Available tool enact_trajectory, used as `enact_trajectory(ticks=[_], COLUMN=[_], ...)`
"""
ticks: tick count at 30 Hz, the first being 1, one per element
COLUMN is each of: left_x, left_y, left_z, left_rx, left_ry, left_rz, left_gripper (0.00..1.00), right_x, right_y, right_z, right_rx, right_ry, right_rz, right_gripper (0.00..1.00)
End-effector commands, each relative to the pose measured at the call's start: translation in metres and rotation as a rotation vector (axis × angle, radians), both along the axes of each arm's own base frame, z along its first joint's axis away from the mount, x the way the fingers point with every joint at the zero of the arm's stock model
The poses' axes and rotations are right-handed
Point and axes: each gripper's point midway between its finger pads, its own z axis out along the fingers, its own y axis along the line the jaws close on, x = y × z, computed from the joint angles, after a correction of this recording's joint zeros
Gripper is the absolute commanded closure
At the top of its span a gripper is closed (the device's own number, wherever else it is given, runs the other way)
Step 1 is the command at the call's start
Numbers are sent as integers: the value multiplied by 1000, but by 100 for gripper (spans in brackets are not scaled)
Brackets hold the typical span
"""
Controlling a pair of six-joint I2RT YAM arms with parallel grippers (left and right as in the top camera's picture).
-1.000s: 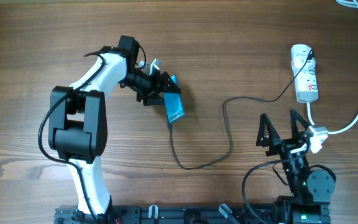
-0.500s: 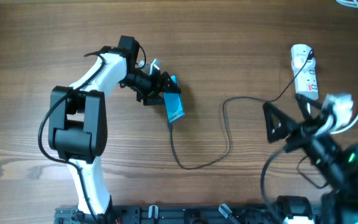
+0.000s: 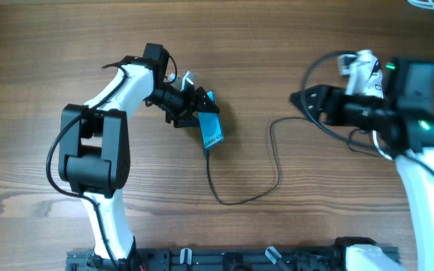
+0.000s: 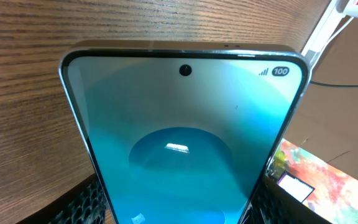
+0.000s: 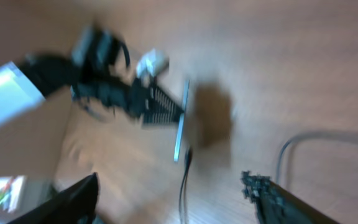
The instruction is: Plug charger to phone and switch on socket
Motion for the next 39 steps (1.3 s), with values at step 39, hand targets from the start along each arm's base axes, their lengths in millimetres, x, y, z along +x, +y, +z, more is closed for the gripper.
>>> enact_trajectory(ticks=[39], left_x=[1], left_y=[0], left_z=[4], left_rx=[-27], left_ry=[-18], left_rz=[-9], left_gripper=[39], right_x=[9], right_y=[164], right_z=[-206], right_rx=[-120], right_ry=[368], right_rz=[248], right_gripper=[61])
